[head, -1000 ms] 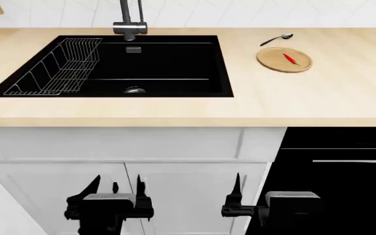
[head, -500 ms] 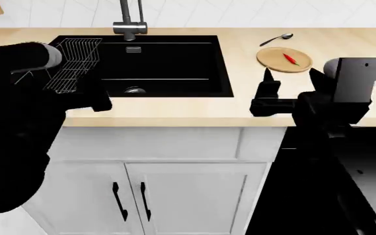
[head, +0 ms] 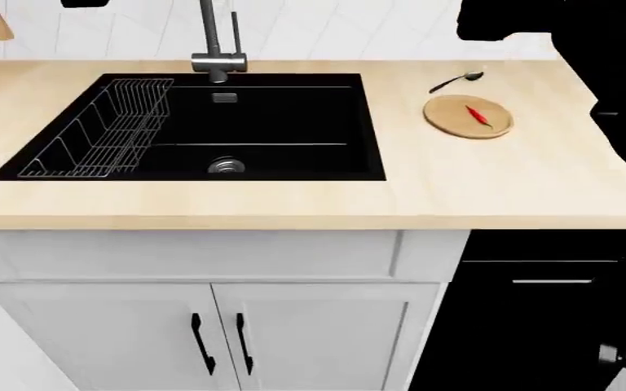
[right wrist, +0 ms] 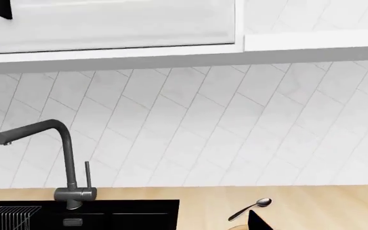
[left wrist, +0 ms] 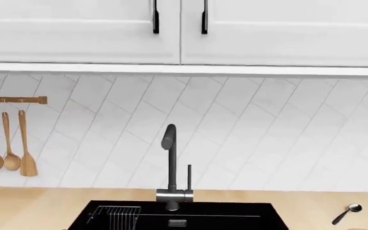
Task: Pick the chili pepper from the counter and place it in the sink. Then turn on the sink faucet.
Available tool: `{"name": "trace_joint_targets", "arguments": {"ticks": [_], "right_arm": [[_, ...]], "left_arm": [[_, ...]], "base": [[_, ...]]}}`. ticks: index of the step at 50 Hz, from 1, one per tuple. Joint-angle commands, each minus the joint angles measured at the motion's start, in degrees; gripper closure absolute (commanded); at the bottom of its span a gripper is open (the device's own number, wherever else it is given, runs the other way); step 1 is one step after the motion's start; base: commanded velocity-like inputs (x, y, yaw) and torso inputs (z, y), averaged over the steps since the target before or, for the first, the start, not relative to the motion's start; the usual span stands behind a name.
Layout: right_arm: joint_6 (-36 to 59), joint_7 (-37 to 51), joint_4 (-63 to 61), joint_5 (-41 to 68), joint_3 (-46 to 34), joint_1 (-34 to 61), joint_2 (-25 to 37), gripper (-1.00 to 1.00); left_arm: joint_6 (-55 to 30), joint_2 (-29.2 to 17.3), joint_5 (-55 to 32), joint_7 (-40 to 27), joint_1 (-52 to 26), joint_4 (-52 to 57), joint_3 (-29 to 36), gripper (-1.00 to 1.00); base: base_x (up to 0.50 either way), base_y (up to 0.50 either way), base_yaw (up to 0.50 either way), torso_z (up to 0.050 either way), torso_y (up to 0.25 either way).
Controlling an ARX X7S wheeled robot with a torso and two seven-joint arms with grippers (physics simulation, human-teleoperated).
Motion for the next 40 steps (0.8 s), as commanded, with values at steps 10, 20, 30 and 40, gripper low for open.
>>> {"name": "trace_joint_targets", "arguments": {"ticks": [10,20,30,40], "right_arm": [[1.51,12.37,7.98,16.70,-0.18,6.31,2.32,-1.00],[-0.62,12.80,8.35,17.68,-2.18,6.02,3.71,-1.00],[-1.56,13.53,8.27,18.48,-3.28,6.10,4.20,-1.00],[-4.21,12.48,6.96,18.11,-4.93,5.65,5.35,-1.00]], "left_arm": [[0.64,-2.48,-4.34,-2.97,-6.08,-3.39,3.63,-1.00],[1.87,-3.09,-4.03,-2.38,-5.68,-3.04,4.14,-1.00],[2.67,-3.85,-3.97,-2.08,-5.44,-2.35,4.68,-1.00],[3.52,-4.54,-1.56,0.06,-5.10,-0.35,5.23,-1.00]], "base": [[0.40,-0.03,0.00,0.050,0.000],[0.50,0.00,0.00,0.050,0.000],[0.50,0.00,0.00,0.050,0.000],[0.26,0.00,0.00,0.025,0.000]]}}
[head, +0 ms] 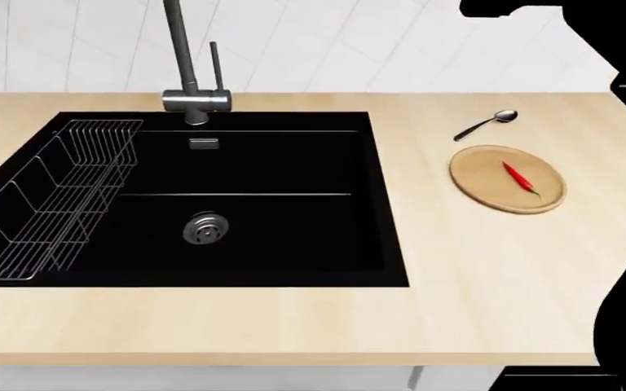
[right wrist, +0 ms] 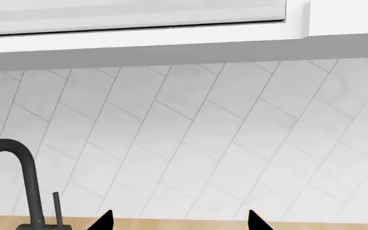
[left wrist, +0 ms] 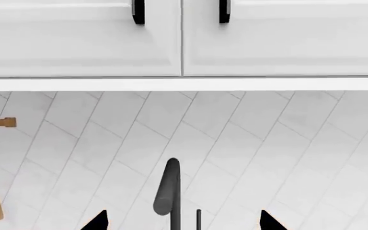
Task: Pick the chili pepper from the counter and place it in the sink. Then turn on the sink faucet.
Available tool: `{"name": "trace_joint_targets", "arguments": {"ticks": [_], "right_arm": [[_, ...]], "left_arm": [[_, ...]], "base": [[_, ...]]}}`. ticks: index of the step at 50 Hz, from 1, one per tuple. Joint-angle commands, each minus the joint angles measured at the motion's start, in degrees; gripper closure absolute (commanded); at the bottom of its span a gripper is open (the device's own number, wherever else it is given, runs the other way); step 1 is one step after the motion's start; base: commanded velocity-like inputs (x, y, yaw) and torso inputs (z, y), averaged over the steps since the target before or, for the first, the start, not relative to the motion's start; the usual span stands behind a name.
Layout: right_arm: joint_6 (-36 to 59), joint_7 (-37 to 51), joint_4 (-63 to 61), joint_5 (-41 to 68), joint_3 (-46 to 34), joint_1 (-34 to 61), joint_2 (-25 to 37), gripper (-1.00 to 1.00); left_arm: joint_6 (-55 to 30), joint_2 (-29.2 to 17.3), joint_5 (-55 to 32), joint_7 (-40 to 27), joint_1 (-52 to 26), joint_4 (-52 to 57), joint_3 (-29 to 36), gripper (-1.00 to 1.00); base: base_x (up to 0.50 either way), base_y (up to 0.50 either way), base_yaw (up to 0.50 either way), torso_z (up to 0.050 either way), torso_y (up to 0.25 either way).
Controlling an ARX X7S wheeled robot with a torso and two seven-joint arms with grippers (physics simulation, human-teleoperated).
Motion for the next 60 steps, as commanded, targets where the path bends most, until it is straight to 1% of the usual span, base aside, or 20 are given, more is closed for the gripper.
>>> {"name": "trace_joint_targets", "arguments": {"ticks": [1,6,18,22,23,24,32,38,44,50,52,60], "right_arm": [[-1.45,0.74,-0.03,1.24,-0.88,-0.13,0.74,-1.00],[-1.90,0.54,-0.10,1.45,-1.79,-0.30,1.03,-1.00],[-4.56,-0.39,0.05,0.79,-3.53,-1.22,1.29,-1.00],[-5.57,-1.02,-0.29,0.06,-4.51,-1.24,1.44,-1.00],[-4.29,0.19,1.11,1.96,-3.19,-1.21,0.75,-1.00],[-5.72,-0.92,-0.02,1.22,-3.50,-1.62,1.10,-1.00],[-5.63,-0.66,-0.29,1.71,-4.04,-1.75,1.52,-1.00],[-6.00,-0.70,0.16,1.60,-4.45,-1.63,1.78,-1.00],[-8.04,-1.61,-0.21,0.05,-5.54,-2.50,1.90,-1.00],[-8.97,-2.05,-0.56,-0.35,-6.08,-3.01,2.01,-1.00],[-9.10,-1.99,-0.64,1.09,-4.67,-3.36,1.82,-1.00],[-11.04,-3.37,-1.37,-0.95,-6.33,-4.75,2.90,-1.00]], "left_arm": [[1.02,-0.85,1.47,1.36,0.27,1.51,0.60,-1.00],[1.45,-1.06,1.29,1.25,0.64,1.47,0.80,-1.00],[2.69,-1.60,3.06,3.34,2.44,2.02,1.23,-1.00],[3.20,-1.94,3.13,3.54,2.99,2.29,1.01,-1.00],[3.28,-2.07,3.20,3.60,3.12,2.28,0.99,-1.00],[3.35,-2.15,3.18,3.52,3.19,2.26,1.00,-1.00],[3.69,-2.67,2.05,2.75,3.58,2.39,1.06,-1.00],[4.37,-2.81,2.92,3.32,4.04,2.34,1.20,-1.00],[4.81,-3.61,2.39,3.39,5.49,3.19,0.75,-1.00],[5.40,-3.85,3.24,4.21,6.45,3.40,0.82,-1.00],[5.53,-3.73,3.47,4.37,6.48,3.34,1.04,-1.00],[6.00,-3.90,3.95,4.93,7.44,3.77,1.41,-1.00]], "base": [[0.00,0.00,0.00,0.000,0.000],[0.00,-0.40,0.00,0.000,0.000],[0.00,-0.49,0.00,0.000,0.000],[0.00,-0.04,0.00,0.000,0.000],[0.00,0.00,0.00,0.000,0.000],[0.11,0.00,0.00,0.000,0.000],[0.50,-0.03,0.00,0.000,0.000],[0.50,-0.04,0.00,0.000,0.000],[0.49,-0.03,0.00,0.000,0.000],[0.00,0.00,0.00,0.000,0.000],[0.06,0.00,0.00,0.000,0.000],[0.10,0.00,0.00,0.000,0.002]]}}
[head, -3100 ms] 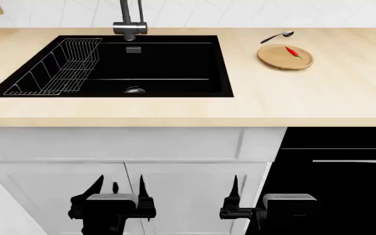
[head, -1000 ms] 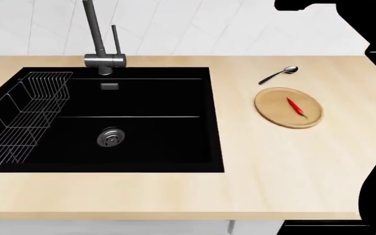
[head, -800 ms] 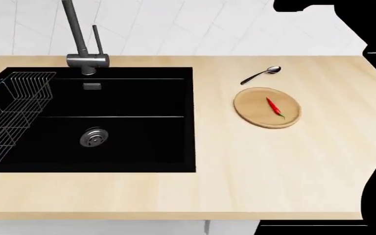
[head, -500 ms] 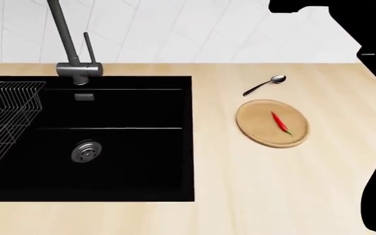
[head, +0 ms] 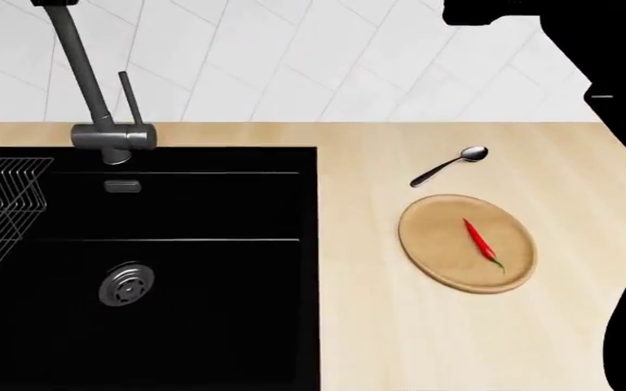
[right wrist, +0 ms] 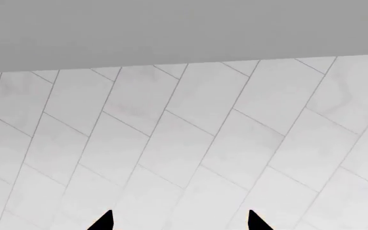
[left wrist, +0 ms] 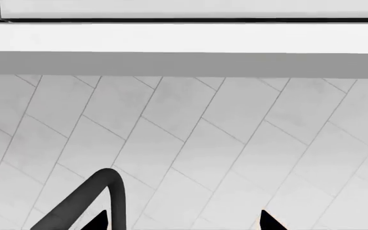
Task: Pick the chili pepper from the counter and place it in the sink. Then turn on the sink faucet.
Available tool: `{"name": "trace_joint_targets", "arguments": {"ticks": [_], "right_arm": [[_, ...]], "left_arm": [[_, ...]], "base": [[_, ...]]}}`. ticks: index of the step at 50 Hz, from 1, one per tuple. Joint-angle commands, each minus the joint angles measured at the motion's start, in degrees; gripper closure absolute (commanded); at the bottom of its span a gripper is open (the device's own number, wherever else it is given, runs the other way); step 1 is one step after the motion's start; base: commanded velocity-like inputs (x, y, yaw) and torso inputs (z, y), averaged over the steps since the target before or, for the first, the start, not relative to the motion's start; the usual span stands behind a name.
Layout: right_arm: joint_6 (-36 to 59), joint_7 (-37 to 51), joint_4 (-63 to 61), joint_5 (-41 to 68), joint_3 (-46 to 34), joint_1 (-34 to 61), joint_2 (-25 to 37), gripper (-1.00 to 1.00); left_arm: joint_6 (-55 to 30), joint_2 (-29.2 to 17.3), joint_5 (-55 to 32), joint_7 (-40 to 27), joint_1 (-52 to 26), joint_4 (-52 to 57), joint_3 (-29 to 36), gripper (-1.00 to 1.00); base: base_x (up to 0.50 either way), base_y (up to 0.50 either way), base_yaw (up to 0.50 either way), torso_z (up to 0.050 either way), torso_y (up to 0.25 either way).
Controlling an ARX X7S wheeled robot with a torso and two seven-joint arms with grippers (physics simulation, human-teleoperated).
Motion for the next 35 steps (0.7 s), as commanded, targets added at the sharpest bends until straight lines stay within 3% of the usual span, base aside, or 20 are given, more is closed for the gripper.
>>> {"name": "trace_joint_targets", "arguments": {"ticks": [1,5,13,22,27,35], "right_arm": [[-2.32,-1.35,-0.74,-1.27,-1.08,-1.71,0.73,-1.00],[-5.79,-4.72,-4.08,-5.78,-4.46,-8.00,3.79,-1.00],[-4.08,-7.16,-3.04,-4.25,-4.13,-15.17,8.50,-1.00],[3.22,-8.65,2.61,0.95,-5.56,-12.23,9.04,-1.00],[0.89,-11.66,6.89,-1.23,-6.95,-11.91,9.17,-1.00],[7.66,-8.46,12.52,3.97,-5.67,-10.37,8.48,-1.00]], "left_arm": [[1.03,-0.44,1.28,1.42,1.83,0.77,0.23,-1.00],[2.61,-0.92,2.87,3.19,5.43,1.90,-0.80,-1.00],[3.52,-0.93,4.73,4.75,6.32,1.67,-0.34,-1.00],[3.91,-1.33,4.59,4.69,7.41,1.95,-0.31,-1.00],[4.09,-1.53,4.20,4.44,7.60,1.99,-0.40,-1.00],[4.40,-1.57,4.25,4.42,7.77,2.00,-0.13,-1.00]], "base": [[0.00,0.00,0.00,0.000,0.000],[0.00,0.00,0.00,0.000,0.000],[0.00,0.00,0.00,0.000,0.000],[0.00,0.00,0.00,0.000,0.000],[0.00,0.00,0.00,0.000,0.000],[0.00,0.00,0.00,0.000,0.000]]}}
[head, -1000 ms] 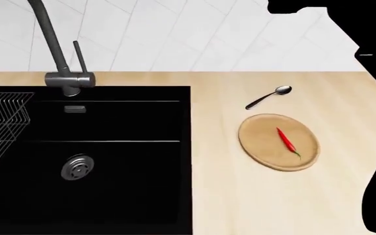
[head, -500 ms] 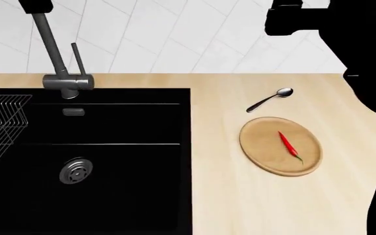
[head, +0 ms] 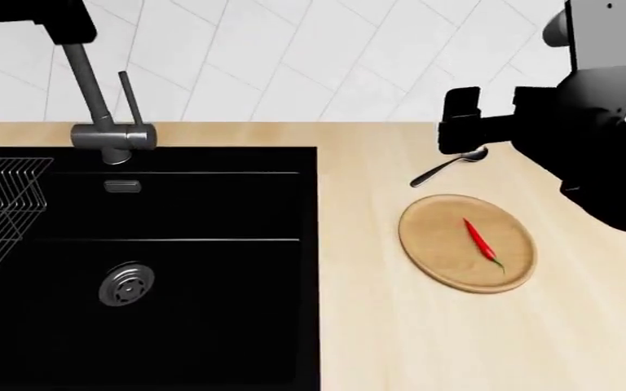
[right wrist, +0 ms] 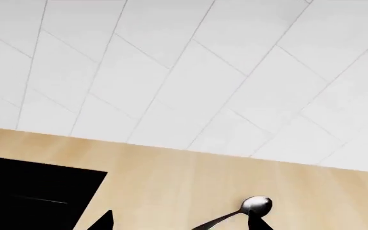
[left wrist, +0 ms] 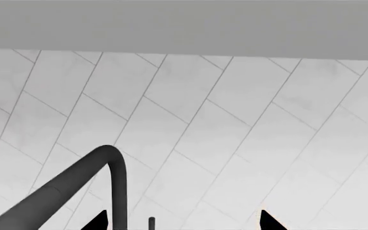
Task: Pick the chili pepper from the counter and place it in the sink. Then turn on the sink faucet.
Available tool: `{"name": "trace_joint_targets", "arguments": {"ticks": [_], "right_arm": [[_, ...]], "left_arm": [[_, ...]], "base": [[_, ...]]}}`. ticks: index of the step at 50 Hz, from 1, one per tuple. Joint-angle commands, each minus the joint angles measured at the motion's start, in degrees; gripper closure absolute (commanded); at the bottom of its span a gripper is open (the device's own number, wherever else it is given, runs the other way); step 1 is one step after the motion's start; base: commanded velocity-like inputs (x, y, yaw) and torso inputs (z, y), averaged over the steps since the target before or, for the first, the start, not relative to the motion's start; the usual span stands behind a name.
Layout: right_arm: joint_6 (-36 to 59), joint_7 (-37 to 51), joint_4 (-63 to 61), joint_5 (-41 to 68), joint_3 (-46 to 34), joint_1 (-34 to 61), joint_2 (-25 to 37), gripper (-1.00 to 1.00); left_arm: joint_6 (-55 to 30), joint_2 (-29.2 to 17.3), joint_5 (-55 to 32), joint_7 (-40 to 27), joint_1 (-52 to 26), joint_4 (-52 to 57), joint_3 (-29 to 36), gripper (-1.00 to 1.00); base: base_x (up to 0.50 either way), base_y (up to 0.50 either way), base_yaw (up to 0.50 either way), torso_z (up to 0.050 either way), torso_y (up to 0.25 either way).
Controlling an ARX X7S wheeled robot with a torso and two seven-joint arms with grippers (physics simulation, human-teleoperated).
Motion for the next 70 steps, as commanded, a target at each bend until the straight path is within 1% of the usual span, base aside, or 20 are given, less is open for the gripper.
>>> {"name": "trace_joint_targets", "arguments": {"ticks": [1,2,4,13,21,28,29,32,35,37,38,39,40,42,43,44,46,56,60,70], "right_arm": [[7.92,3.43,7.92,6.03,1.20,1.45,-0.52,-1.00],[11.88,10.82,12.58,13.11,3.34,2.26,-1.56,-1.00],[11.69,13.60,13.08,18.90,1.99,2.57,-0.60,-1.00],[10.34,11.99,12.93,19.37,-3.65,3.53,1.94,-1.00],[7.87,5.73,12.60,13.96,-8.68,4.32,4.39,-1.00],[8.94,-4.03,13.34,9.46,-15.62,7.65,8.46,-1.00],[11.61,-6.75,13.72,10.90,-18.07,10.33,9.21,-1.00],[12.15,-9.30,17.40,19.96,-34.58,22.24,13.12,-1.00],[11.98,-14.83,21.45,19.13,-40.31,28.40,12.27,-1.00],[10.62,-22.31,21.50,14.22,-44.49,31.81,11.77,-1.00],[6.16,-25.55,20.61,11.62,-44.39,31.74,12.35,-1.00],[2.96,-24.52,20.01,11.37,-42.76,30.79,12.93,-1.00],[10.25,-32.98,24.97,8.58,-50.08,36.19,10.35,-1.00],[6.76,-39.30,25.75,4.59,-53.13,38.34,9.86,-1.00],[7.02,-38.98,27.54,4.80,-52.94,38.29,9.39,-1.00],[6.88,-40.72,26.98,1.40,-56.95,38.73,9.19,-1.00],[6.62,-40.50,30.42,1.54,-56.58,38.11,8.15,-1.00],[0.59,-47.97,25.38,-5.41,-65.80,35.86,10.16,-1.00],[-3.43,-46.60,25.74,-7.91,-66.03,34.61,10.11,-1.00],[-4.38,-47.28,28.33,-8.05,-66.47,33.04,9.26,-1.00]], "left_arm": [[0.46,-0.21,0.05,0.07,0.44,0.08,0.29,-1.00],[0.45,-0.23,0.08,0.12,0.37,0.09,0.37,-1.00],[0.44,-0.30,0.17,0.12,0.41,0.14,0.53,-1.00],[0.62,-0.73,-0.23,-0.15,0.72,0.29,0.58,-1.00],[0.88,-1.05,-0.28,-0.07,1.07,0.35,0.69,-1.00],[1.14,-1.19,-0.09,0.04,1.32,0.37,0.91,-1.00],[1.15,-1.14,0.18,0.18,1.31,0.24,1.10,-1.00],[1.08,-0.87,-0.19,-0.08,0.67,0.04,1.37,-1.00],[1.11,-0.72,0.36,0.35,0.46,-0.11,1.87,-1.00],[1.47,-0.72,0.58,0.67,1.19,0.01,1.78,-1.00],[1.58,-0.77,0.81,0.84,1.37,-0.02,1.81,-1.00],[1.73,-0.80,1.01,1.08,1.63,-0.08,1.81,-1.00],[1.82,-0.79,1.17,1.20,1.79,-0.21,1.86,-1.00],[2.02,-0.65,1.47,1.47,1.95,-0.19,2.03,-1.00],[2.15,-0.60,1.45,1.55,2.25,-0.03,2.01,-1.00],[2.18,-0.63,1.49,1.70,2.35,0.03,2.06,-1.00],[2.47,-0.66,1.65,2.01,2.82,0.09,1.98,-1.00],[2.96,-1.14,1.87,2.43,3.69,0.38,1.97,-1.00],[3.21,-1.19,2.11,2.71,4.10,0.59,2.07,-1.00],[3.50,-1.51,2.66,3.19,4.33,0.64,2.44,-1.00]], "base": [[0.00,0.00,0.00,0.000,0.000],[0.00,0.00,0.00,0.000,0.000],[0.00,0.00,0.00,0.000,0.000],[0.00,0.00,0.00,0.000,0.000],[0.00,0.00,0.00,0.000,0.000],[0.00,0.00,0.00,0.000,0.000],[0.00,0.00,0.00,0.000,0.000],[0.00,0.00,0.00,0.000,0.000],[0.00,0.00,0.00,0.000,0.000],[0.00,0.00,0.00,0.000,0.000],[0.00,0.00,0.00,0.000,0.000],[0.00,0.00,0.00,0.000,0.000],[0.00,0.00,0.00,0.000,0.000],[0.00,0.00,0.00,0.000,0.000],[0.00,0.00,0.00,0.000,0.000],[0.00,0.00,0.00,0.000,0.000],[0.00,0.00,0.00,0.000,0.000],[0.00,0.00,0.00,0.000,0.000],[0.00,0.00,0.00,0.000,0.000],[0.00,0.00,0.00,0.000,0.000]]}}
